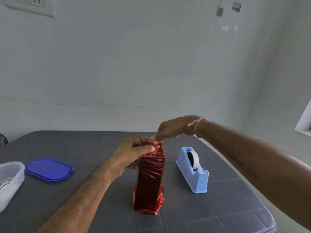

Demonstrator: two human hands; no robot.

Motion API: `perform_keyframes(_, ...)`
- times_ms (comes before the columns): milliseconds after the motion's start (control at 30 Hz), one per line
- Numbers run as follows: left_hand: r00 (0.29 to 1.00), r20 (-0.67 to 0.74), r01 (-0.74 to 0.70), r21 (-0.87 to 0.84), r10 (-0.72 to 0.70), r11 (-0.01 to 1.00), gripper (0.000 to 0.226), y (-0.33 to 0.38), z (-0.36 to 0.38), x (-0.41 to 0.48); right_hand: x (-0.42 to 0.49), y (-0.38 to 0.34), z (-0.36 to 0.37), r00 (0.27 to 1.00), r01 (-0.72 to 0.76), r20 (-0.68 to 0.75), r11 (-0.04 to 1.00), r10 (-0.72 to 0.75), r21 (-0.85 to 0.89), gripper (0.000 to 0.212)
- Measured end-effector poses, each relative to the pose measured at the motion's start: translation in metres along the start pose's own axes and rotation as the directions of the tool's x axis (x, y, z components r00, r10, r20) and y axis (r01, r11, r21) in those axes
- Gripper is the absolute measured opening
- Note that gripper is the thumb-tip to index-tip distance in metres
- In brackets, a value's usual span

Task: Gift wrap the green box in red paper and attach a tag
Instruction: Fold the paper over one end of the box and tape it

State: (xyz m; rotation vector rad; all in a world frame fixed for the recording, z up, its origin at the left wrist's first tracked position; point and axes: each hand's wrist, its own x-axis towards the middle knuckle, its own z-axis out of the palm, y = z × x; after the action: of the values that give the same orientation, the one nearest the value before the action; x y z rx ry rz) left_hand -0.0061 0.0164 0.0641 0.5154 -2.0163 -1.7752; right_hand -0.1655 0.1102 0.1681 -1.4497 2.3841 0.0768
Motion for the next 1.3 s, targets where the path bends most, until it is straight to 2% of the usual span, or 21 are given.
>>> perform_keyframes(133,1.0,-0.003,-0.004,-0.003,0.004,1.0,0.023,0.0,0.0,0.0,0.006,0.001,0.005,0.998,-0.038,0.036,0.996,0.042,-0.086,0.036)
perform_keyframes(267,1.0,-0.001,-0.001,-0.008,0.001,1.0,0.024,0.0,-0.001,0.0,0.01,0.004,0.009,0.996,-0.079,0.026,0.991,0.082,-0.11,0.06)
perform_keyframes(467,1.0,0.001,-0.005,-0.015,0.005,1.0,0.024,-0.002,-0.002,0.0,0.012,0.015,0.016,0.996,-0.082,-0.002,0.977,0.084,-0.197,0.046)
perform_keyframes(600,1.0,0.002,-0.002,-0.016,0.002,1.0,0.023,-0.002,-0.001,0.0,0.008,0.015,0.018,0.997,-0.072,0.018,0.989,0.074,-0.13,0.064)
perform_keyframes(667,1.0,0.004,0.0,-0.014,0.0,1.0,0.022,-0.002,-0.002,0.0,0.007,0.015,0.02,0.997,-0.073,0.022,0.994,0.075,-0.081,0.071)
perform_keyframes(733,1.0,0.008,0.0,-0.02,0.001,1.0,0.022,-0.003,-0.003,0.0,0.006,0.019,0.023,0.998,-0.058,0.018,0.998,0.058,-0.012,0.067)
perform_keyframes(867,1.0,0.027,-0.015,-0.018,0.015,1.0,0.021,-0.005,-0.003,0.0,0.007,0.036,0.037,0.999,-0.045,-0.009,0.965,0.049,0.258,0.061)
perform_keyframes(967,0.999,0.034,-0.02,-0.008,0.02,1.0,0.021,-0.006,-0.002,0.001,0.012,0.048,0.055,0.999,-0.023,-0.028,0.87,0.043,0.493,0.059)
perform_keyframes(1067,0.999,0.031,-0.021,-0.008,0.022,1.0,0.021,-0.007,-0.002,0.001,0.019,0.055,0.072,0.998,0.018,-0.052,0.755,0.021,0.656,0.062)
perform_keyframes(1300,1.0,0.024,-0.018,0.007,0.018,1.0,0.024,-0.009,-0.002,0.001,0.03,0.061,0.097,0.995,0.051,-0.09,0.615,0.033,0.787,0.078)
